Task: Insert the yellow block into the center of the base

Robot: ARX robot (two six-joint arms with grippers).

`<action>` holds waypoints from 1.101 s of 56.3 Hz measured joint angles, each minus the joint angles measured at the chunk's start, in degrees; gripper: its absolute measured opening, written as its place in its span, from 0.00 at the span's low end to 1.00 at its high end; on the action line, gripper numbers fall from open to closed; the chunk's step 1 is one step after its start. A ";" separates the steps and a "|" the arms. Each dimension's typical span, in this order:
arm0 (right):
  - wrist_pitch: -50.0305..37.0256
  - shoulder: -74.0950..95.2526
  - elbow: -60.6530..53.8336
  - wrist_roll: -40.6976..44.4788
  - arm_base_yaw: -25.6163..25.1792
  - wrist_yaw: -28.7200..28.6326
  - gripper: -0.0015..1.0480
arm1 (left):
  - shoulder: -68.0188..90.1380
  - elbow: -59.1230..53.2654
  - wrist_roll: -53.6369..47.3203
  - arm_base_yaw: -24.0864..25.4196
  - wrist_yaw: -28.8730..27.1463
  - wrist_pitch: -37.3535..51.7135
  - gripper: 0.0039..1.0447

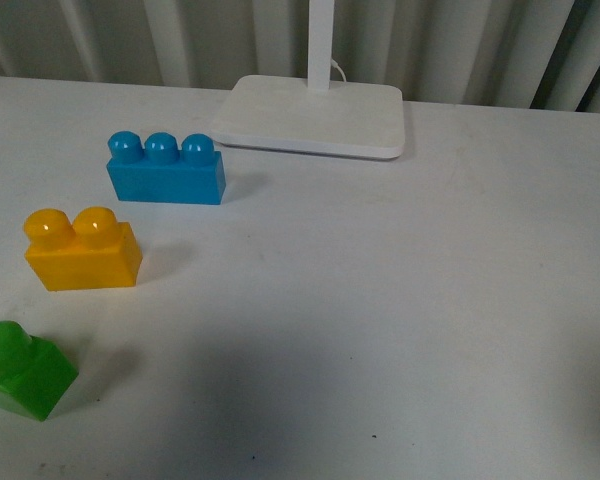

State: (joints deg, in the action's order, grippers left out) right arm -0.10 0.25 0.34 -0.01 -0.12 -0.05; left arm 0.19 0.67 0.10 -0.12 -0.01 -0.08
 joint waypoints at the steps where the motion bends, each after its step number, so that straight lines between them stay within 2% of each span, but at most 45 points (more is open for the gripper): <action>1: 0.00 0.00 0.00 0.00 0.00 0.00 0.91 | 0.00 0.00 0.00 0.02 0.00 0.00 0.94; 58: 0.00 0.00 0.00 0.00 0.00 0.00 0.91 | 0.00 0.00 0.00 0.00 0.00 0.00 0.94; 62: 4.76 1.77 1.44 0.11 0.04 1.16 0.91 | 0.00 0.00 0.02 0.00 0.00 0.00 0.94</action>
State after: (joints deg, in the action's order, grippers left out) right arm 4.67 2.02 1.78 0.10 -0.08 1.10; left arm 0.19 0.67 0.12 -0.12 -0.01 -0.08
